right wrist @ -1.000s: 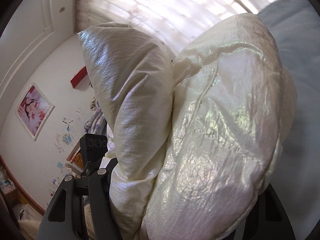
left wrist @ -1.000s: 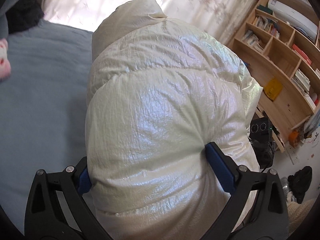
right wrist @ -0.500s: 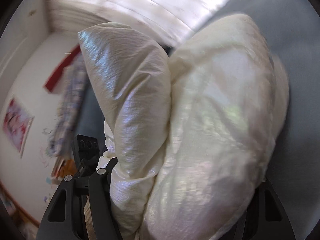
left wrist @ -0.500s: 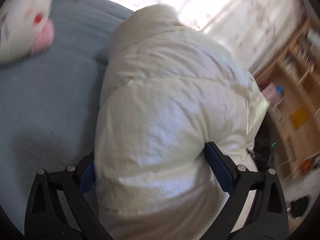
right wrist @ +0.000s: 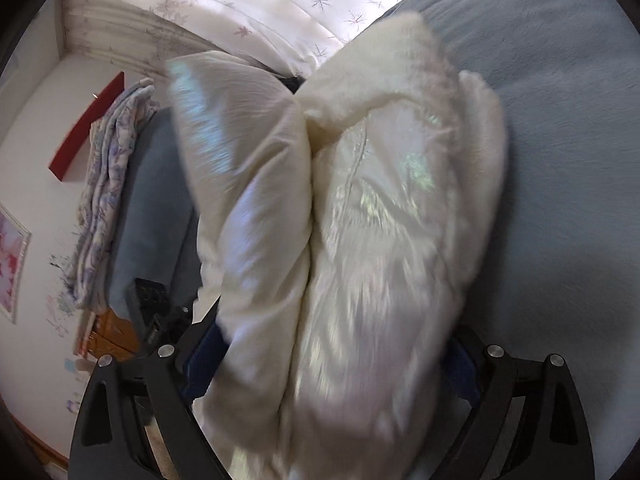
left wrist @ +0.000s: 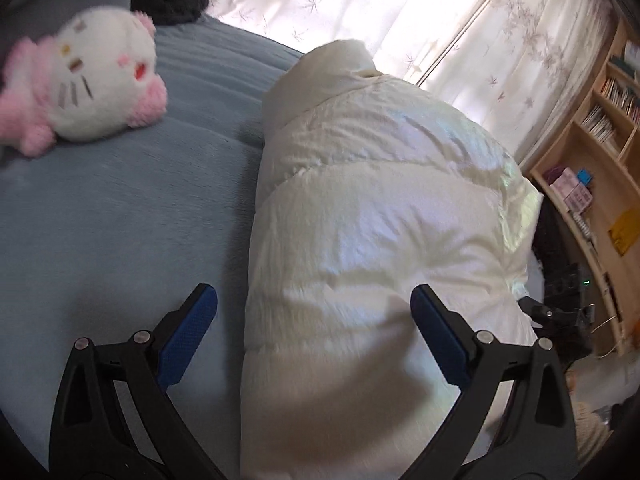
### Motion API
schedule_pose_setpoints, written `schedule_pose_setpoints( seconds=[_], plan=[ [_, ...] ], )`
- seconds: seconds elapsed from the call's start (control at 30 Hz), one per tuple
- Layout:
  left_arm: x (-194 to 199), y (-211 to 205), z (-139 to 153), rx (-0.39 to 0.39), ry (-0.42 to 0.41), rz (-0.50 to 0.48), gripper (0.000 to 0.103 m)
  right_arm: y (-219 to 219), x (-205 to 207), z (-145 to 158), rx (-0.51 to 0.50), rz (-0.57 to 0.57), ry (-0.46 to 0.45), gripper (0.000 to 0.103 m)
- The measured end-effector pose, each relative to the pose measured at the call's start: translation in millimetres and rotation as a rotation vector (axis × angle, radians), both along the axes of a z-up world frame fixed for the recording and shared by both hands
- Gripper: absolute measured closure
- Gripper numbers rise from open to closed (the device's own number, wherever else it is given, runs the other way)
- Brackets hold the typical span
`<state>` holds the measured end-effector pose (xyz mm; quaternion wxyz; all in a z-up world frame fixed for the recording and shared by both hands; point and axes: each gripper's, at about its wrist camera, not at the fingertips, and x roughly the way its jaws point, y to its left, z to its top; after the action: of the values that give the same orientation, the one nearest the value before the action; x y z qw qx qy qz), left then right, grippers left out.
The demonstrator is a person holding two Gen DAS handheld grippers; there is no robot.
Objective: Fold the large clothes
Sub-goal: 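Set the folded bundle down beside the Hello Kitty plush and open both tools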
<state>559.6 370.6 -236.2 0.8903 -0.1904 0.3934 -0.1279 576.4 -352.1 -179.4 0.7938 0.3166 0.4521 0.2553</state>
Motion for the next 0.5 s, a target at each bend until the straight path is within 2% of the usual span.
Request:
schedule_pose_setpoints(
  seconds=[0.1, 0.13, 0.17, 0.23, 0.3, 0.37, 0.5],
  plan=[
    [-22, -9, 20, 0.051, 0.0, 0.005, 0.006, -15, -23, 20, -0.064, -0.002, -0.01, 0.009],
    [-31, -15, 26, 0.073, -0.001, 0.007, 0.006, -6, -29, 29, -0.074, -0.002, -0.016, 0.009],
    [-35, -26, 43, 0.087, -0.001, 0.009, 0.006, -13, -39, 34, -0.084, -0.001, -0.018, 0.009],
    [-54, -38, 58, 0.112, 0.003, 0.007, 0.006, -17, -61, 45, -0.098, 0.0, -0.025, 0.009],
    [-71, -48, 73, 0.126, 0.008, 0.002, 0.006, -39, -83, 57, -0.129, -0.011, -0.026, 0.009],
    [-93, -61, 93, 0.142, 0.001, -0.001, 0.006, -42, -102, 67, -0.142, -0.019, -0.033, 0.009],
    [-136, -85, 125, 0.185, -0.009, 0.007, 0.006, -32, -147, 106, -0.155, -0.017, -0.046, 0.009]
  ],
)
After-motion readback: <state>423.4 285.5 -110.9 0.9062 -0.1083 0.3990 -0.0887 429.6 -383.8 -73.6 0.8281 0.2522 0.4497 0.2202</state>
